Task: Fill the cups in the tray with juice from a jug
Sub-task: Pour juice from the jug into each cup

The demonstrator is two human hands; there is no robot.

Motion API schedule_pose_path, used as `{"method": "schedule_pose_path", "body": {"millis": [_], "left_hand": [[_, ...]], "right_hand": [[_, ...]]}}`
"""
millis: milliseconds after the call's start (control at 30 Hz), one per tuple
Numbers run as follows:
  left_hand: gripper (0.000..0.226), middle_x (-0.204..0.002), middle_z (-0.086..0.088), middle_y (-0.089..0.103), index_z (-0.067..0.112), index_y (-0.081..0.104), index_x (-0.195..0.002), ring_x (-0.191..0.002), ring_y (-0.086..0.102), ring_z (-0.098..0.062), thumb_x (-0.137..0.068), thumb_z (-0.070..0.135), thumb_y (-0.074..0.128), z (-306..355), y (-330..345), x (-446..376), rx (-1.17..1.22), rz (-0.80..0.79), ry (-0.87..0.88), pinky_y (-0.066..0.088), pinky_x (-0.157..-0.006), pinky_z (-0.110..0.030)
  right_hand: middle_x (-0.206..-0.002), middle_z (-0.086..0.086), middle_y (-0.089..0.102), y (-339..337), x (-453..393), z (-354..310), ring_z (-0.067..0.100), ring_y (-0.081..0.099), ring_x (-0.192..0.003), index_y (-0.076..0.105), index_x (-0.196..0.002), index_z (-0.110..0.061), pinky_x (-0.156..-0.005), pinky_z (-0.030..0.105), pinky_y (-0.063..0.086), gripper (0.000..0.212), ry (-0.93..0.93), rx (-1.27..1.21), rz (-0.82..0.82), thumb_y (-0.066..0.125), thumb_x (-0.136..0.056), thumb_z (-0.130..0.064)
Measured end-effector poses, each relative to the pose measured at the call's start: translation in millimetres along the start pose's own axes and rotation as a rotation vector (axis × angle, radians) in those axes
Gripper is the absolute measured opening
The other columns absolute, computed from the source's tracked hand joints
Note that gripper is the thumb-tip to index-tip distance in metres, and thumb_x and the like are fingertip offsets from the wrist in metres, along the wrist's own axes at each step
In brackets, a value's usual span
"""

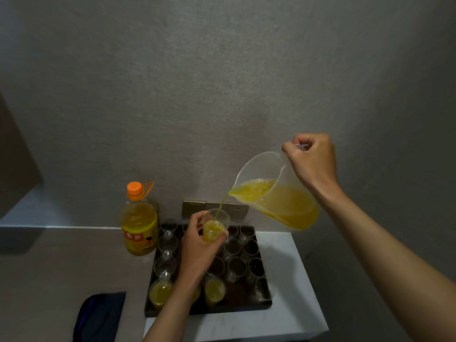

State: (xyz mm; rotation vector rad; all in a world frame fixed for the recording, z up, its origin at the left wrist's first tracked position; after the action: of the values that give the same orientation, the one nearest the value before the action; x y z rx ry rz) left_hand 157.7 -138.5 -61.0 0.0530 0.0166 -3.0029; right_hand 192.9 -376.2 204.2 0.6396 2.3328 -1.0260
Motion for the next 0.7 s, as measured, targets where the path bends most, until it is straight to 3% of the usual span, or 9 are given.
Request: {"method": "schedule_pose_path", "body": {"millis": [233,333,500,700], "left_hand": [[0.056,-0.113,0.020,0.066,0.048,0.055,-0.116,-0.101,0.064,0.003,-0.076,0.027,0.088,-0.7,0.0,-1.5,-0.002,0.004,-0.007,0.056,-0.083,-0.028],[0.056,-0.114,0.021,0.065,0.048,0.055,-0.116,-0.100,0.063,0.007,-0.076,0.027,0.088,0.8,-1.1,-2.8,-0.005,0.011,0.003,0.054,-0.083,-0.025],[0.058,-0.119,0.017,0.064,0.048,0.054,-0.119,-0.104,0.065,-0.002,-0.077,0.025,0.088,1.1,1.0,-2.5,0.006,-0.005,-0.010,0.055,-0.081,-0.025],[0.056,-0.116,0.019,0.064,0.048,0.054,-0.118,-0.099,0.064,0.006,-0.078,0.026,0.087,3.5,0.0,-0.9,0.003,-0.009,-0.012,0.054,-0.075,-0.018]], "right_hand": [[-0.045,-0.007,0.029,1.1,1.6,0.1,0.006,0.029,-0.046,0.037,-0.051,-0.013,-0.051,0.030,0.027,0.039,0.002,-0.004,-0.005,0.064,-0.076,-0.025],[-0.045,-0.007,0.029,1.3,1.5,0.2,0.006,0.030,-0.045,0.037,-0.050,-0.013,-0.051,0.029,0.028,0.039,0.011,-0.009,-0.010,0.064,-0.075,-0.026],[-0.045,-0.006,0.030,1.0,0.6,-0.6,0.008,0.031,-0.044,0.038,-0.050,-0.013,-0.051,0.030,0.027,0.039,0.014,0.006,-0.003,0.064,-0.076,-0.025],[-0.045,-0.006,0.028,1.4,-1.0,-2.1,0.008,0.029,-0.045,0.037,-0.049,-0.014,-0.051,0.029,0.026,0.040,0.002,-0.001,-0.006,0.065,-0.076,-0.023]]}}
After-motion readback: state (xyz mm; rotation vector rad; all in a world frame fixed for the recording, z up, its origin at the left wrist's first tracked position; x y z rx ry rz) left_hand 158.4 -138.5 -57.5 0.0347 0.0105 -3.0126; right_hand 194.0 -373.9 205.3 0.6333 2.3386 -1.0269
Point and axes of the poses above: each hand's wrist, its own x-axis away from the middle knuckle, its own y-axis out of the palm, z = x × y, the point moved 10 cm from there along -x, towards the middle knuckle
